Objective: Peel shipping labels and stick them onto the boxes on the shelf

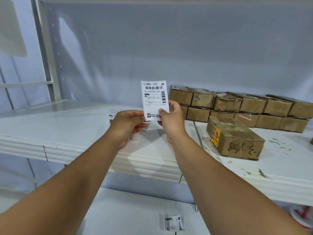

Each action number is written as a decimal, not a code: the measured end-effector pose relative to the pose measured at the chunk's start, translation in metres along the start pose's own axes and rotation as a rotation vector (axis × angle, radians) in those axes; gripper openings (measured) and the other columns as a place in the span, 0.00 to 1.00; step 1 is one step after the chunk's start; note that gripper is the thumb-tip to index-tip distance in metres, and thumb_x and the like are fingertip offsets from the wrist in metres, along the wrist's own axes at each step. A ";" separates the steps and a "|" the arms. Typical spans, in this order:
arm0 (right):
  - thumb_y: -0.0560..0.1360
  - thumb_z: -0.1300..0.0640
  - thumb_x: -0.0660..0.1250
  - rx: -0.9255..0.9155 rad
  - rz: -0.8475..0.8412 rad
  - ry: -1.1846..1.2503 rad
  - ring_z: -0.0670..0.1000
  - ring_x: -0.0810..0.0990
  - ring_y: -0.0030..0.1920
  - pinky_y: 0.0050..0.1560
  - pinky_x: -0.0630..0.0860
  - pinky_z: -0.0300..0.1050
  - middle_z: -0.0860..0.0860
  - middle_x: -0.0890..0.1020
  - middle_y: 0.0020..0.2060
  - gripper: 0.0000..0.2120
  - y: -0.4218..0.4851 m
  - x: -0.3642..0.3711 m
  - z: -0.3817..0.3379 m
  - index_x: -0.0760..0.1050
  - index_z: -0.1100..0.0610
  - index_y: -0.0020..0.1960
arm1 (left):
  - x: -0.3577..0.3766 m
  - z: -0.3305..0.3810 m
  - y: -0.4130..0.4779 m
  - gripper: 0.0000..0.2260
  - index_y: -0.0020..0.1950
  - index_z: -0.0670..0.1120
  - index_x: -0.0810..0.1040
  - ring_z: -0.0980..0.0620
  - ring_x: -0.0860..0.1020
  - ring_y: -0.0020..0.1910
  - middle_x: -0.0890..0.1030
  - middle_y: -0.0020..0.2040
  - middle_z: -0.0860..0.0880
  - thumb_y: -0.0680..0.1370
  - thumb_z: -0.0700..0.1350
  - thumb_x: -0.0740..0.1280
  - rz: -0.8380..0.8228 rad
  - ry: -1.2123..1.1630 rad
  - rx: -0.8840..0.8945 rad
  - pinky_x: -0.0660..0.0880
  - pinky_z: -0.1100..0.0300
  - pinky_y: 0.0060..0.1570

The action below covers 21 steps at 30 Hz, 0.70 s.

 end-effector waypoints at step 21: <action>0.75 0.66 0.61 -0.004 -0.023 -0.137 0.55 0.82 0.47 0.49 0.80 0.52 0.53 0.79 0.55 0.19 0.000 0.005 0.004 0.65 0.48 0.60 | -0.002 -0.001 0.002 0.09 0.44 0.46 0.80 0.59 0.78 0.30 0.83 0.33 0.53 0.77 0.34 0.64 -0.030 -0.029 -0.007 0.73 0.69 0.31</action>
Point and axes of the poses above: each hand's wrist, its own y-axis towards the middle knuckle, its own x-axis out of the palm, z = x × y, the point moved 2 cm from there along y, towards the middle knuckle
